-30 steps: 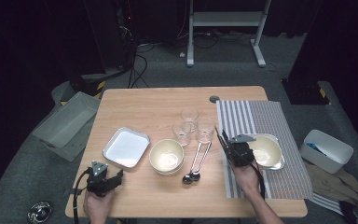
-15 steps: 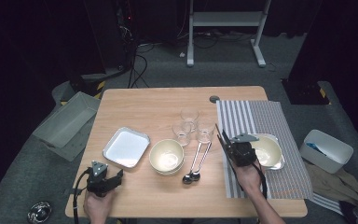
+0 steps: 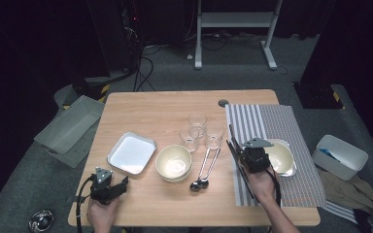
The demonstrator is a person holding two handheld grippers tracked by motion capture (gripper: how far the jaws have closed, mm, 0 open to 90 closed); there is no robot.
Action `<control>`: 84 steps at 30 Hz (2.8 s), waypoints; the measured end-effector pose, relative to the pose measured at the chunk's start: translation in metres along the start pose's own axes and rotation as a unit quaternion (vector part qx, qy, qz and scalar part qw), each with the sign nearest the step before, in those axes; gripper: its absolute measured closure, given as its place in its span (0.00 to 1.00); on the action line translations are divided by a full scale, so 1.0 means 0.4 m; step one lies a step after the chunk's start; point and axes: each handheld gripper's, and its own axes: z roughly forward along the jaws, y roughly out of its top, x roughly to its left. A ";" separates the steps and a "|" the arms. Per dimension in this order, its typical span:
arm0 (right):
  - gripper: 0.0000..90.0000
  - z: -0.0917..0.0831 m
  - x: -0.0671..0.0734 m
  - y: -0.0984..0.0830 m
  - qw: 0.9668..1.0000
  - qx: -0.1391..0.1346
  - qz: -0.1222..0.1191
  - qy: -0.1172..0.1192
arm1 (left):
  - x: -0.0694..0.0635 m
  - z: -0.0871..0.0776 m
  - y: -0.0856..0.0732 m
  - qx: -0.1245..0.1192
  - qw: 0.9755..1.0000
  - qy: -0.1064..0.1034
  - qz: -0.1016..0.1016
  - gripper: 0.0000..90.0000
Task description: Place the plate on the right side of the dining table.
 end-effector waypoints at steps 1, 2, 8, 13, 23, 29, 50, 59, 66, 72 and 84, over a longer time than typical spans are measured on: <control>1.00 -0.001 0.001 0.001 1.000 -0.001 -0.002 -0.001 | 0.000 0.000 0.000 0.000 1.000 0.000 0.000 0.34; 1.00 -0.002 0.001 0.002 1.000 -0.001 -0.003 -0.001 | 0.000 0.000 0.000 0.000 1.000 0.000 0.000 0.34; 1.00 -0.009 -0.001 0.005 1.000 -0.009 -0.001 0.002 | 0.000 0.000 0.000 0.000 1.000 0.000 0.000 0.34; 1.00 -0.019 -0.004 0.010 1.000 -0.016 0.000 0.004 | 0.000 0.000 0.000 0.000 1.000 0.000 0.000 0.34; 1.00 -0.041 -0.014 0.022 1.000 -0.028 0.003 0.007 | 0.000 0.000 0.000 0.000 1.000 0.000 0.000 0.34; 1.00 -0.055 -0.016 0.030 0.999 -0.034 0.001 0.008 | 0.000 0.000 0.000 0.000 1.000 0.000 0.000 0.34; 1.00 -0.093 -0.049 0.040 0.998 -0.054 0.017 0.011 | 0.000 0.000 0.000 0.000 1.000 0.000 0.000 0.34; 1.00 -0.105 -0.063 0.040 0.998 -0.060 0.022 0.007 | 0.000 0.000 0.000 0.000 1.000 0.000 0.000 0.34; 1.00 -0.119 -0.072 0.042 0.997 -0.067 0.025 0.005 | 0.000 0.000 0.000 0.000 1.000 0.000 0.000 0.34; 1.00 -0.128 -0.078 0.043 0.997 -0.071 0.026 0.003 | 0.000 0.000 0.000 0.000 1.000 0.000 0.000 0.34; 1.00 -0.143 -0.095 0.040 0.997 -0.077 0.031 -0.005 | 0.000 0.000 0.000 0.000 1.000 0.000 0.000 0.34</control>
